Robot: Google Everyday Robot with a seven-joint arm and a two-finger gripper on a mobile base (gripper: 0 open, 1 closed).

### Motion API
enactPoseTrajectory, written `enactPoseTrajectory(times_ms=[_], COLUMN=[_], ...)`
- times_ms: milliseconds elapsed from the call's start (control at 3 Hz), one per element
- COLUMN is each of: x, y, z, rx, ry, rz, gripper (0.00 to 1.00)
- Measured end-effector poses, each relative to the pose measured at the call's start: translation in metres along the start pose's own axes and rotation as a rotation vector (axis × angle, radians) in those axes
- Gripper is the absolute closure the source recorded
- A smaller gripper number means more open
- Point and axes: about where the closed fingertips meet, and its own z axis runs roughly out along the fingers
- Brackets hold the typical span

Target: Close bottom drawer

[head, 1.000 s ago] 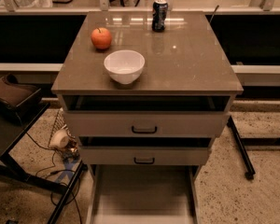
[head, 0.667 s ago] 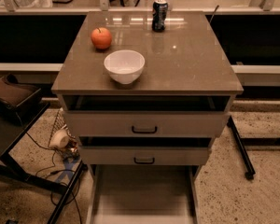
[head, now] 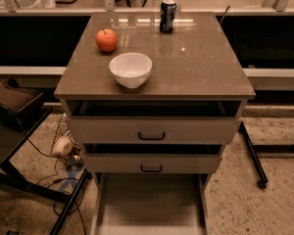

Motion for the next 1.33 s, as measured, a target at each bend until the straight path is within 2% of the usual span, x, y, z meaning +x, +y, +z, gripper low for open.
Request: enactPoseTrajectory(times_ms=[333,667,1000,1333], x=[0.0,0.007,0.008,0.001], y=[0.002,0.001,-0.009,-0.022], z=[0.008,0.046,0.082,0.105], rx=[-0.011,-0.021,-0.017,-0.003], ry=[-0.007,-0.001,-0.023,-0.057], rz=[0.004,-0.005,-0.022,-0.039], gripper=[1.0,1.0,1.0,1.0])
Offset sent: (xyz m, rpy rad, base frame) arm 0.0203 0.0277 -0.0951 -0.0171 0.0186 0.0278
